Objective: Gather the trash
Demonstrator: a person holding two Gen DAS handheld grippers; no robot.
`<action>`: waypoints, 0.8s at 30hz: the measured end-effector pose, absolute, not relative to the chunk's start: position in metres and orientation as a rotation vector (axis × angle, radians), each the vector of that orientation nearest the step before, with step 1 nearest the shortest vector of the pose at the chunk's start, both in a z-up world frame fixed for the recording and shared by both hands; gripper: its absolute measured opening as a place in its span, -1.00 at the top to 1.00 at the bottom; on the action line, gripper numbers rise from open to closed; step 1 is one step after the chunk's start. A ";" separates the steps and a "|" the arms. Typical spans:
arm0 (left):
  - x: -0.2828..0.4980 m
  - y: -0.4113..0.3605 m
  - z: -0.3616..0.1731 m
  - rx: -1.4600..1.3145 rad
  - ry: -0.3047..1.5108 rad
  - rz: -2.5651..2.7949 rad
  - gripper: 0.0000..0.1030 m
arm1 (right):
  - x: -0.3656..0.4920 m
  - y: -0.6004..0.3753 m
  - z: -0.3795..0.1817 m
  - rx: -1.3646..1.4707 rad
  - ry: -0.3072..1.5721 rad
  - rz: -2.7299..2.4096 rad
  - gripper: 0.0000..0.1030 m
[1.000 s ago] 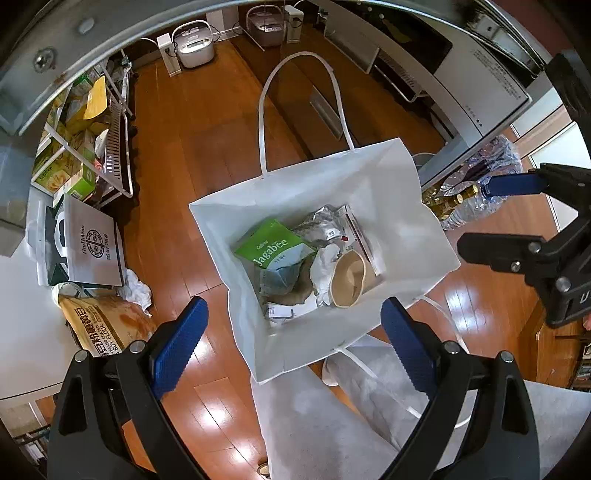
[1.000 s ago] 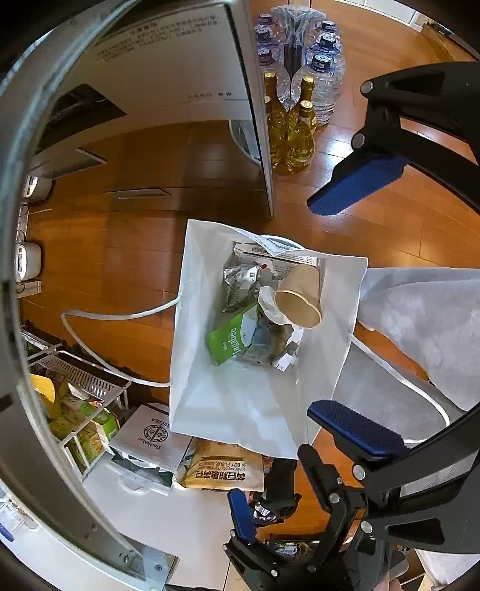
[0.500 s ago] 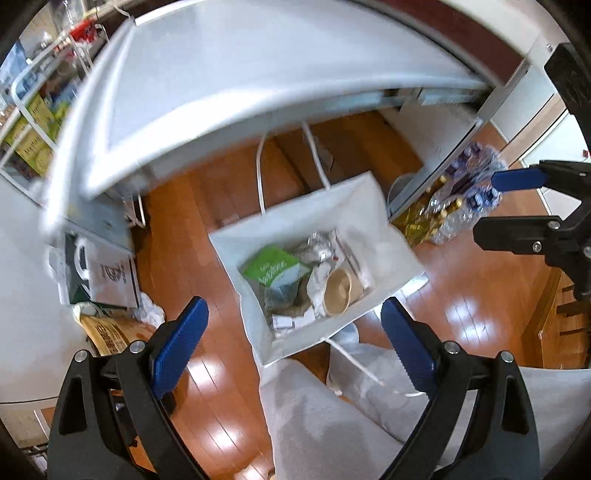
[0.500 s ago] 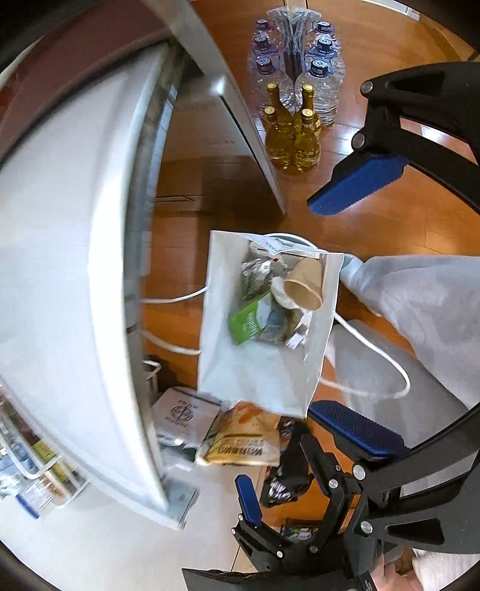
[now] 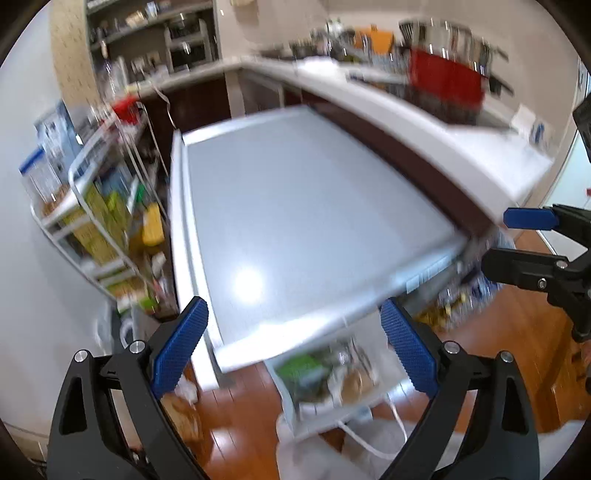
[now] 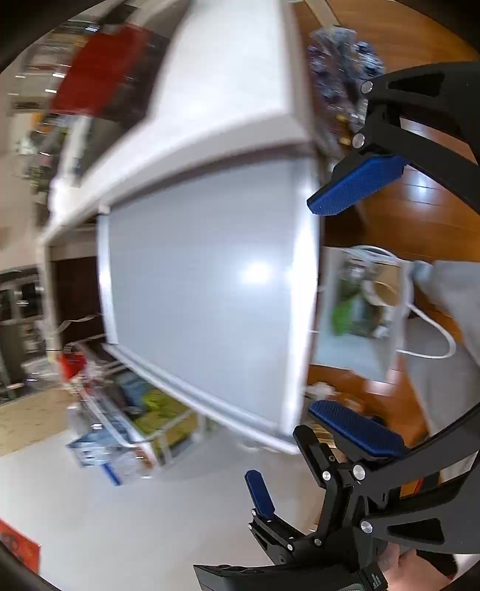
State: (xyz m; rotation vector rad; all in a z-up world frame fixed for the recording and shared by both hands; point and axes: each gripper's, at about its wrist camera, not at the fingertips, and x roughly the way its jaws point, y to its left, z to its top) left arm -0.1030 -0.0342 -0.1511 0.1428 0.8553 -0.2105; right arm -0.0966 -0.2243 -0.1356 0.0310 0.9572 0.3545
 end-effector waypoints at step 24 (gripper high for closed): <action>-0.028 -0.021 0.015 0.075 0.389 -0.103 -0.97 | -0.025 -0.216 0.041 0.005 0.444 0.183 -0.92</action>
